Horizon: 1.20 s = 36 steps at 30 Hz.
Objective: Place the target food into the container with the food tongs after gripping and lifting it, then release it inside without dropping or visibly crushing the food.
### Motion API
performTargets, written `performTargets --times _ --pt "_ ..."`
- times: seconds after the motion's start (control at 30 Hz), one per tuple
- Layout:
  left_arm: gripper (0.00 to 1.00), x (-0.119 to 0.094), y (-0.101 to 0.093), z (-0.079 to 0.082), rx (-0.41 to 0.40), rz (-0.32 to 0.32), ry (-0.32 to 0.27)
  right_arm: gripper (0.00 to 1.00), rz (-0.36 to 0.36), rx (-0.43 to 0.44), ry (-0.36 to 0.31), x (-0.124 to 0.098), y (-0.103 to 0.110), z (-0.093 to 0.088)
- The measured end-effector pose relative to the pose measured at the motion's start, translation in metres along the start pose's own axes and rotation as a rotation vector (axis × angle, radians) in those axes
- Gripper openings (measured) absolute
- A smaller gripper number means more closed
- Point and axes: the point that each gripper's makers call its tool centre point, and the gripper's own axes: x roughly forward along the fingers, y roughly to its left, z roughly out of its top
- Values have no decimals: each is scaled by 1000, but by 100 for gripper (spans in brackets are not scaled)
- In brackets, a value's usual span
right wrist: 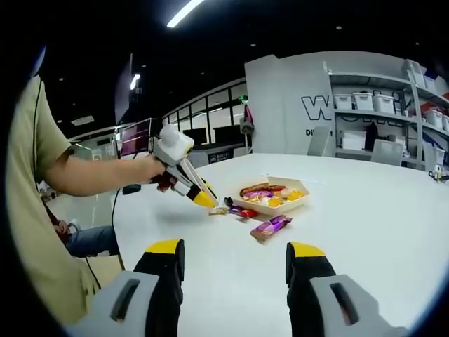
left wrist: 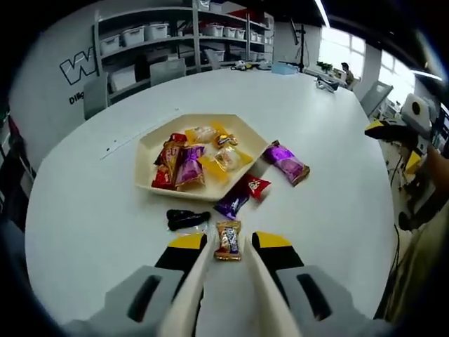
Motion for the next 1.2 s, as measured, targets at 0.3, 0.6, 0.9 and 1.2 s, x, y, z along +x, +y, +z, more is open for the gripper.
performTargets --times 0.3,0.6,0.9,1.2 --pt "24 10 5 1 -36 5 -8 56 0 3 4 0 0 -3" --pt "24 13 6 1 -59 0 -11 56 0 7 6 0 0 -3" --pt "24 12 1 0 -53 -13 -11 56 1 8 9 1 1 -5" --pt "20 12 -7 0 -7 -19 -11 56 1 12 11 0 1 -6"
